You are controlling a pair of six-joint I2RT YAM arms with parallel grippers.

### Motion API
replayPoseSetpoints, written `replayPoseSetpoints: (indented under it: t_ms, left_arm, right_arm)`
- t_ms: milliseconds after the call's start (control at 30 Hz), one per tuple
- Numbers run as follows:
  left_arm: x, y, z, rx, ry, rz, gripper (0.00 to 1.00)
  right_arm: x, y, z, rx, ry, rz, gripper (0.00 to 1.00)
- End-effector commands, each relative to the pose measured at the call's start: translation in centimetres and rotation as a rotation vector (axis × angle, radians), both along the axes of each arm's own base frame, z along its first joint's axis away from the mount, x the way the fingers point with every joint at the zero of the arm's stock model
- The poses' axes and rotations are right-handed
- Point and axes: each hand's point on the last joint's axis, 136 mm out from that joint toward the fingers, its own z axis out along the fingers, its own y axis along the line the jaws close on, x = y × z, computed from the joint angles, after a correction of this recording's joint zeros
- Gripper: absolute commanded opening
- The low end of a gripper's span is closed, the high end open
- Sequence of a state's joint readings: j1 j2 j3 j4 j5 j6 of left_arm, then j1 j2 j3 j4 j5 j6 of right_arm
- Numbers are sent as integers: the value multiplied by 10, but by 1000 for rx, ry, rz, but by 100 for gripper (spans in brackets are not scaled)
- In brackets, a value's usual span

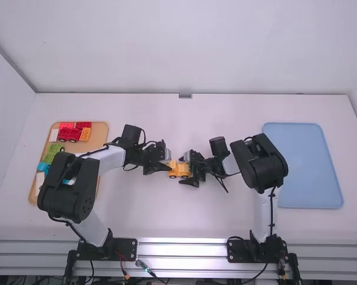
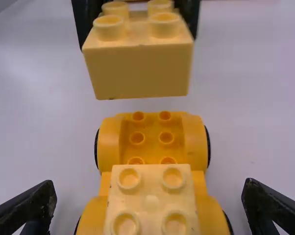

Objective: Assemble lego blocks to make yellow taxi

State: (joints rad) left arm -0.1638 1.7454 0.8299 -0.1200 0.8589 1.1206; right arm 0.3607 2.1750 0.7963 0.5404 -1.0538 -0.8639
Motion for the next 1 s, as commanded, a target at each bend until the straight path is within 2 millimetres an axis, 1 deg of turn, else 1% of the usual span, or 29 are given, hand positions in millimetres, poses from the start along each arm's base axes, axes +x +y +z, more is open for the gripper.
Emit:
replayPoseSetpoints:
  t_ms: [0, 33, 67, 167, 433, 533, 600, 667, 700, 767, 867, 967]
  left_arm:
    - [-8, -2, -10, -12, 46, -7, 2]
    - [-8, -2, -11, -13, 49, -5, 2]
    - [-7, -2, -11, -14, 49, -2, 2]
    - [-7, -1, -11, -14, 50, 2, 2]
    - [-7, 1, -12, -12, 56, 8, 2]
    - [-7, 1, -12, -10, 56, 10, 2]
    - [-7, 1, -12, -14, 60, 8, 2]
    - [-7, 1, -11, -16, 60, 7, 2]
    - [-7, 1, -11, -16, 60, 7, 2]
    - [-7, 1, -11, -16, 59, 7, 2]
    - [-8, 1, -11, -16, 61, 7, 2]
    - [-8, 1, -12, -16, 65, 6, 2]
  right_arm:
    - [3, 1, -8, -34, -2, -18, 99]
    - [3, 2, -10, -48, 10, -30, 99]
    - [5, 2, -13, -68, 22, -52, 96]
    - [9, 2, -17, -96, 42, -87, 95]
    - [7, -4, -13, -64, 64, -85, 95]
    - [7, -9, -7, -17, 70, -94, 95]
    - [5, -14, 2, 26, 46, -109, 97]
    - [5, -17, 4, 28, 8, -137, 100]
    - [5, -18, 4, 25, 3, -149, 99]
    - [5, -17, 3, 15, -3, -174, 99]
    - [0, -11, 2, 14, -7, -151, 99]
    - [1, -5, 1, 0, -20, -120, 99]
